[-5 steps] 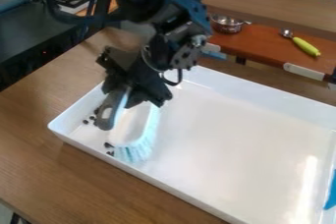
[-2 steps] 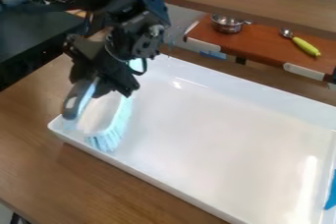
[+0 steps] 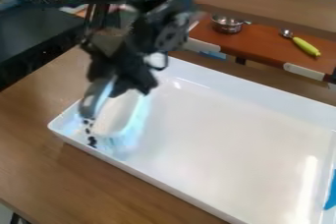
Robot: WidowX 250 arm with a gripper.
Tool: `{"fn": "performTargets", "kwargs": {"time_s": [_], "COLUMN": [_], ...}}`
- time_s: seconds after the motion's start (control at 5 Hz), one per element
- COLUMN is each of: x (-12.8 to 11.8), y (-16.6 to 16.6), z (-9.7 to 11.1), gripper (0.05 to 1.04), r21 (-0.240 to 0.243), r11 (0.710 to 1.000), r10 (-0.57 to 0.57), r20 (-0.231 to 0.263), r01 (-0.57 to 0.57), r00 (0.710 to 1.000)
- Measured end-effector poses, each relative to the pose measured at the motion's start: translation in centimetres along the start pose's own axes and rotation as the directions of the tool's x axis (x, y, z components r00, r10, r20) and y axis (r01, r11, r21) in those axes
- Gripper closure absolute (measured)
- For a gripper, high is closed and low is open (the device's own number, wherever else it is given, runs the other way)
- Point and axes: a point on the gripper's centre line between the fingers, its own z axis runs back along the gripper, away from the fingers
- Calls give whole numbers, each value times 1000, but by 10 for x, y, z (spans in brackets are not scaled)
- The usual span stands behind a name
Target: Sweep into pile
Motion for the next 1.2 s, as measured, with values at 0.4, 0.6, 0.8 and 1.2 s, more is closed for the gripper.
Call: {"fn": "performTargets", "kwargs": {"time_s": [0.4, 0.6, 0.8, 1.2], "x": [12, 14, 21, 26], "y": [-78, -113, -133, -155], "z": [64, 90, 96, 84], "gripper": [607, 607, 607, 261], "r21": [-24, -16, 4, 43], "r11": [998, 998, 999, 995], "r10": [-52, -63, -53, -91], "r20": [-30, -22, -28, -50], "r01": [52, 63, 53, 94], "r00": [998, 998, 998, 995]}}
